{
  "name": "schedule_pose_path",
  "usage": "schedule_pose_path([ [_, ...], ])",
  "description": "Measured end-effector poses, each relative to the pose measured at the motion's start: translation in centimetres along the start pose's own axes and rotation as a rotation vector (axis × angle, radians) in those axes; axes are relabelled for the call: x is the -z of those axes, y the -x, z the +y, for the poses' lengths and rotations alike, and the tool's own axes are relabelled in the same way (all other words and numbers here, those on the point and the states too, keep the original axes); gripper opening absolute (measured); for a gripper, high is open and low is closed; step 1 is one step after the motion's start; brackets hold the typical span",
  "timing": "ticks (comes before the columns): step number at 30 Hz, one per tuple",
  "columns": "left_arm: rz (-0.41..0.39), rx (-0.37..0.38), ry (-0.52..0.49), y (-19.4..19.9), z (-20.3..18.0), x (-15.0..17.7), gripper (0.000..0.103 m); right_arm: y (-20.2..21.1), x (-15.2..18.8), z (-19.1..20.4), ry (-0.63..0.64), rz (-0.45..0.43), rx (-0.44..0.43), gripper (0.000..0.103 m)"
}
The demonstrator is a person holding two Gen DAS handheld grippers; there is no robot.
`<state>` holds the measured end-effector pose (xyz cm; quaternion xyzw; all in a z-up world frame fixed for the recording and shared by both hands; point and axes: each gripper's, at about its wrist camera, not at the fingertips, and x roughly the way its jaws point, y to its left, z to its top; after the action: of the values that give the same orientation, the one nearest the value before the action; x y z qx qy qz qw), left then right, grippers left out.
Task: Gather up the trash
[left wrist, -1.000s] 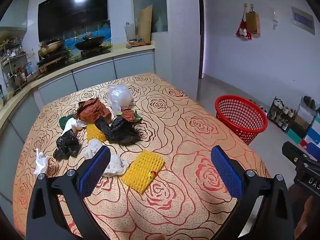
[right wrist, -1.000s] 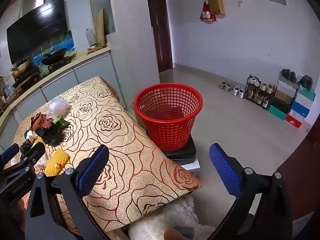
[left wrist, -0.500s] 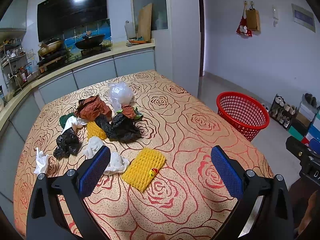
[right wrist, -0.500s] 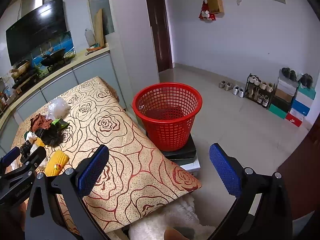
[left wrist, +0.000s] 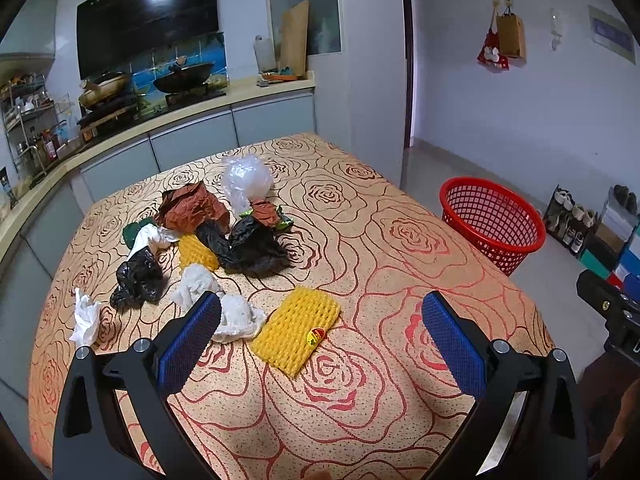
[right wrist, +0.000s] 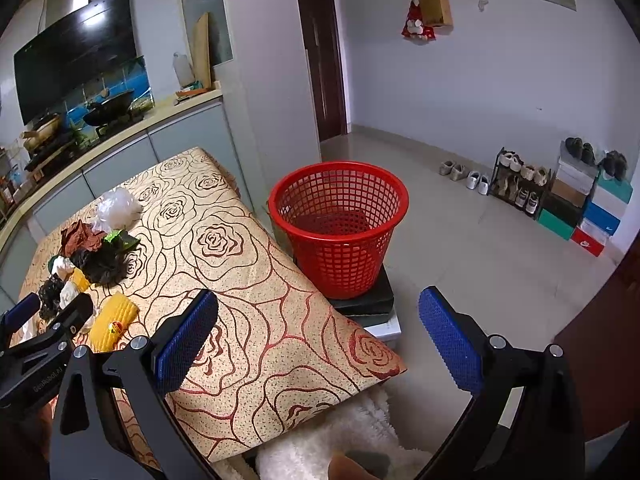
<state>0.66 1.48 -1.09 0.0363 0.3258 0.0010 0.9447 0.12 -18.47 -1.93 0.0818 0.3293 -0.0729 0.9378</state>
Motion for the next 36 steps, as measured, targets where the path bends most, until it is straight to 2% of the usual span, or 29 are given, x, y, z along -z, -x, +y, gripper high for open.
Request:
schedule_pose_path([
  [15, -0.036, -0.024, -0.001, 2.0, -1.3, -2.1, 0.097, 0.8, -2.2, -1.1, -0.006, -0.040, -0.001, 0.098],
  [36, -0.036, -0.029, 0.001, 2.6, -2.6, -2.3, 0.097, 1.6, -2.8, -1.9, -0.009, -0.046, -0.007, 0.098],
])
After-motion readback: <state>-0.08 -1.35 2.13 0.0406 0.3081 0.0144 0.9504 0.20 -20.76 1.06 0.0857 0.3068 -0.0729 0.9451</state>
